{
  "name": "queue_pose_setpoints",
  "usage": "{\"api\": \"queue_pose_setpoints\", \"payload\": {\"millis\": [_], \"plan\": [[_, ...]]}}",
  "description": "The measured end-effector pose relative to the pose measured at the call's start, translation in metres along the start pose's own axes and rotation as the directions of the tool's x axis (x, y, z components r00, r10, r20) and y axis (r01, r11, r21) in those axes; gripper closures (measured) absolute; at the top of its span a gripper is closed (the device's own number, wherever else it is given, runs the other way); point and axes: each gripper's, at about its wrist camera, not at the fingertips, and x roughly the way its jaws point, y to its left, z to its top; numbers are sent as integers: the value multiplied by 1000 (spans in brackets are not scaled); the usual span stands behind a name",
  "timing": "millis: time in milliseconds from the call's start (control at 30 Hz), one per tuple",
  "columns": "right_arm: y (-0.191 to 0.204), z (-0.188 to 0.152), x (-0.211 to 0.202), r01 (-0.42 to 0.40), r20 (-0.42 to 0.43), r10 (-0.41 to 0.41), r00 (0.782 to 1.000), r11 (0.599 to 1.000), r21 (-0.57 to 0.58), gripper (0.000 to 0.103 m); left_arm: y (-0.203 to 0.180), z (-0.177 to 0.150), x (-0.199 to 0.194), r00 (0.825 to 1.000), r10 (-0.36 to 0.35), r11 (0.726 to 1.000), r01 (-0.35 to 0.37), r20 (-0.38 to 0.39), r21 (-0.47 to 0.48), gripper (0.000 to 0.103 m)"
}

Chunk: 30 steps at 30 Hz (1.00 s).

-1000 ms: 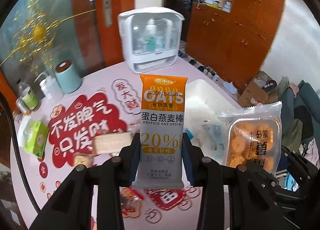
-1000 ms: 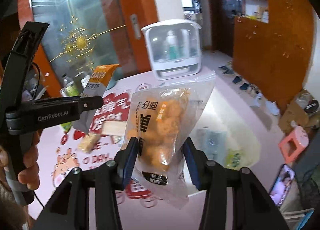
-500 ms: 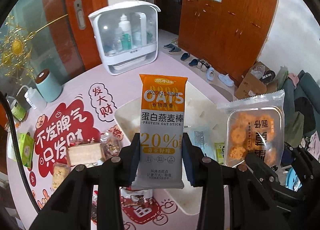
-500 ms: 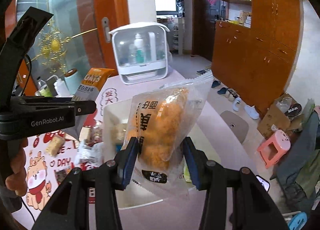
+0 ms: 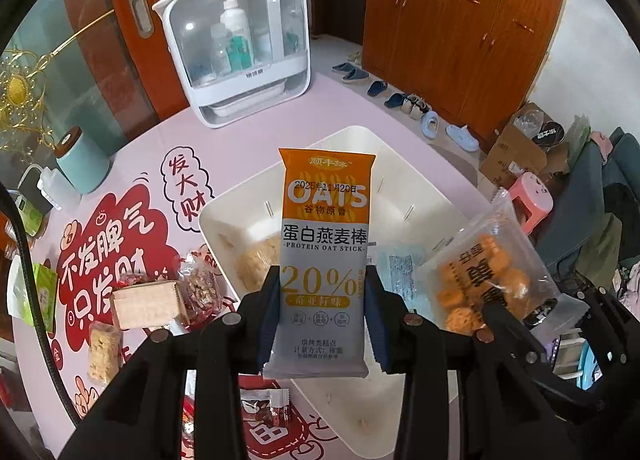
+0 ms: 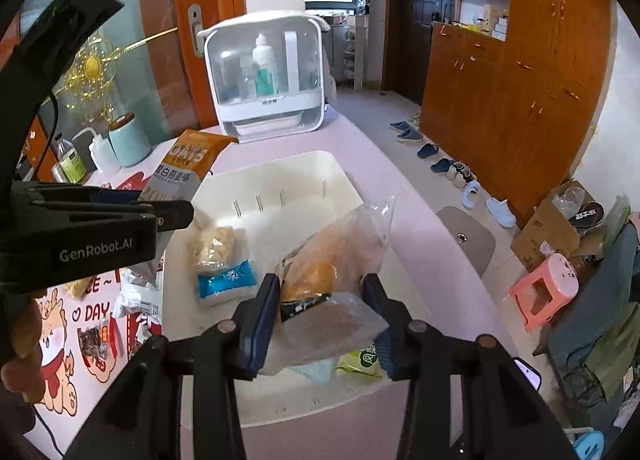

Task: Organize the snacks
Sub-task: 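Carry both snacks into the white tray and open both grippers, then withdraw both grippers from the tray back over the remaining snacks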

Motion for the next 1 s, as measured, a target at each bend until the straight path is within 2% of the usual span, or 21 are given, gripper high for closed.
{"api": "queue_pose_setpoints", "payload": {"millis": [100,200,267,467,500,533,567,600,633,700,800,1000], "plan": [[5,0,5,17,7,-16,1000,1000,-25,60,0,1,7,1000,6,1000,-6,-12,-4,66],[18,1,-3,122,97,-113,989,988,-94,60,2,1,8,1000,8,1000,-8,-7,-6,65],[26,2,-7,162,144,-143,979,978,-133,60,2,1,9,1000,8,1000,-8,-8,-5,65],[32,2,0,164,137,-143,980,974,-159,59,0,3,13,1000,13,1000,-13,-19,21,62],[31,2,1,159,131,-140,981,975,-156,59,0,4,14,1000,12,1000,-12,-17,22,56],[31,2,2,156,131,-137,982,976,-153,59,0,4,14,1000,7,1000,-7,-15,21,41],[31,2,1,157,137,-136,981,976,-152,58,0,4,13,1000,8,1000,-8,-4,16,33],[32,2,-2,166,154,-143,978,974,-154,54,1,4,13,1000,11,1000,-11,6,12,25],[33,3,-4,175,172,-148,974,971,-160,44,2,4,11,1000,10,1000,-10,18,10,24],[35,4,-7,187,202,-152,967,968,-169,31,4,4,10,1000,9,1000,-9,21,7,24],[40,3,-11,182,226,-139,964,966,-182,30,9,3,9,1000,18,1000,-18,21,-8,24],[48,0,-6,146,183,-110,977,969,-198,30,22,-3,0,999,28,998,-27,29,-52,24]]}}
